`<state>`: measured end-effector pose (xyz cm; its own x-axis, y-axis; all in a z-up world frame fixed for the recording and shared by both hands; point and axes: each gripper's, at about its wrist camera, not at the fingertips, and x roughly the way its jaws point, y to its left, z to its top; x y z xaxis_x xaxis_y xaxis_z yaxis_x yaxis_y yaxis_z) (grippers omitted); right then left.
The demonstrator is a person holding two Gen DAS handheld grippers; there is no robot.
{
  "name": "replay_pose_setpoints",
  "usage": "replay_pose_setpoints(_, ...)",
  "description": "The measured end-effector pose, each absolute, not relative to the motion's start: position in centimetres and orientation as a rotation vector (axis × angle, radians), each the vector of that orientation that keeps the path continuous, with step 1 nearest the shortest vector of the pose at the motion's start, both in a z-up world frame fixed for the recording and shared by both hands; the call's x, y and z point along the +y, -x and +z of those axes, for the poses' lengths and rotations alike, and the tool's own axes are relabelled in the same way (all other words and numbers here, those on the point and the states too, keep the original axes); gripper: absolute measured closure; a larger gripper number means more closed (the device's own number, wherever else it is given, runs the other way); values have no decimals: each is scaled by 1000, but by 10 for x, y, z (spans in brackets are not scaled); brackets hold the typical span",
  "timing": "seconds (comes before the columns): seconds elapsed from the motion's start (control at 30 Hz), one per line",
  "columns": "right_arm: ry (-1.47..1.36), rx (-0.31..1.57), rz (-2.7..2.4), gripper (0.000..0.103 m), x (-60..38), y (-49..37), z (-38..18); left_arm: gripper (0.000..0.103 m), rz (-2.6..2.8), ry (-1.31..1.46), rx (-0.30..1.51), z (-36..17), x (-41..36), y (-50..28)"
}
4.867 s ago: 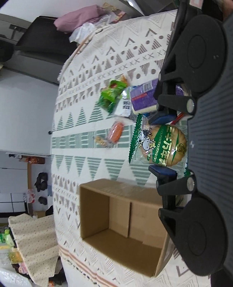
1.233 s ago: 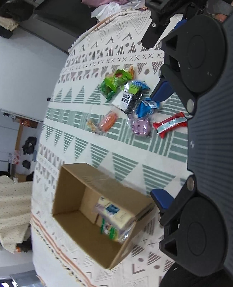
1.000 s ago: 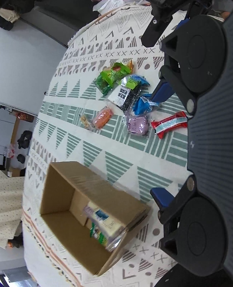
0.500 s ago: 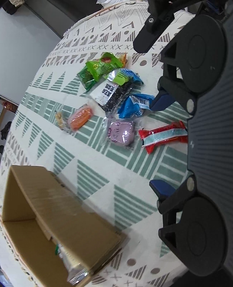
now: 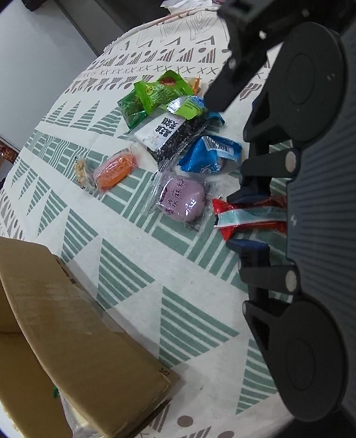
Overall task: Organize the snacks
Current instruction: 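Grasp the red stick pack with left tool while right tool grasps blue packet, then carry both packets over the box and release them inside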
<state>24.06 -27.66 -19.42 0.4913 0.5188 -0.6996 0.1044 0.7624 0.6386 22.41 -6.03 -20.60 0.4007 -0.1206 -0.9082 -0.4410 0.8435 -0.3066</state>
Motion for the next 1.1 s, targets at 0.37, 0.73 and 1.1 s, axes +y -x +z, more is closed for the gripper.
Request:
replay_pose_setpoints(0.37,-584,1042,274,41,-251,-249,-199,85,192,550,1147,-200,-40,-224)
replay_pose_setpoints(0.73,-489,971,269,47,-230,-250,-200,85,212,523,1111,-188,-23,-220)
replay_pose_setpoints(1.1,-454,978,314,70,-227,-235,-183,85,214,498,1042,-156,-21,-201)
